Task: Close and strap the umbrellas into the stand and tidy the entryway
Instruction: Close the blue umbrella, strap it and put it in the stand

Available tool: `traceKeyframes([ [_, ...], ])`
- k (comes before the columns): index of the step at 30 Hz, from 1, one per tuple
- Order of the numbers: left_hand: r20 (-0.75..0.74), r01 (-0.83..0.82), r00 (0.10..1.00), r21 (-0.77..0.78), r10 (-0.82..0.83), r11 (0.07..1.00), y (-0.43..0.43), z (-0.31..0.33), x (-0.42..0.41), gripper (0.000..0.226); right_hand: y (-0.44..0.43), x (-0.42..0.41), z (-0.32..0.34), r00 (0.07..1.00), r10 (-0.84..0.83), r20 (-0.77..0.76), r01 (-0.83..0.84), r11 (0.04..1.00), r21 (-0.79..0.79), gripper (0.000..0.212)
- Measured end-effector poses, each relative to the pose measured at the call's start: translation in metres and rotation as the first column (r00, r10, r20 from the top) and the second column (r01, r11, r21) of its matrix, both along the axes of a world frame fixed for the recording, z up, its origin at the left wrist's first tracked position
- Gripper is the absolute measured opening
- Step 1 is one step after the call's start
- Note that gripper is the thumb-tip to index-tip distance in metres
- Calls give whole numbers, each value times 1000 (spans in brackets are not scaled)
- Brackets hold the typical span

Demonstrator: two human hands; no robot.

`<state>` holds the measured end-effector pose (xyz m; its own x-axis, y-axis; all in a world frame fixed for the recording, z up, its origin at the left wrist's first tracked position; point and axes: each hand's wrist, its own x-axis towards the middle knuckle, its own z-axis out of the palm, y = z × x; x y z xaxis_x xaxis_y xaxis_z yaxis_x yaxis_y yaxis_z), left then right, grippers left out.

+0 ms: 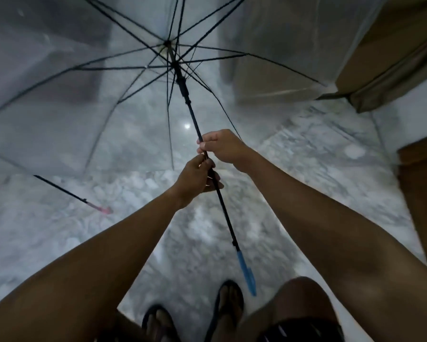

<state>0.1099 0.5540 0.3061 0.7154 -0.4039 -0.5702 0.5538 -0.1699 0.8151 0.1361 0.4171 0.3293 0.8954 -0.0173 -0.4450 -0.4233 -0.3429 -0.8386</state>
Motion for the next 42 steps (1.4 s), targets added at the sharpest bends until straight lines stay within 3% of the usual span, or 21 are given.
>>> traceKeyframes([
  [10,-162,237,955,-80,-247,968,-50,253,-74,21,-58,-100,240,977,-156,-148,153,988,-30,17],
  [16,-82,510,855,-35,-511,859,-89,353,-94,25,-107,-160,346,932,-336,-138,326,941,-88,10],
  [20,18,654,755,46,-655,755,-115,404,-104,25,-126,-204,399,821,-563,-99,553,826,-108,11],
  [26,201,791,536,220,-820,571,-156,475,-144,35,-124,-283,466,537,-843,37,841,531,-100,31],
  [28,323,814,412,289,-852,503,-162,497,-170,33,-114,-313,486,421,-903,83,906,414,-89,35],
  [30,437,797,335,340,-835,498,-163,520,-198,30,-99,-345,511,309,-940,144,950,300,-85,38],
  [35,609,831,114,374,-785,411,-151,575,-277,41,-50,-441,565,22,-961,276,1000,19,-17,21],
  [37,629,862,106,328,-770,387,-143,598,-310,46,-30,-482,584,-110,-948,299,994,-96,61,11],
  [42,688,936,-3,257,-726,240,-118,649,-398,45,23,-584,640,-474,-831,291,872,-400,281,12],
])
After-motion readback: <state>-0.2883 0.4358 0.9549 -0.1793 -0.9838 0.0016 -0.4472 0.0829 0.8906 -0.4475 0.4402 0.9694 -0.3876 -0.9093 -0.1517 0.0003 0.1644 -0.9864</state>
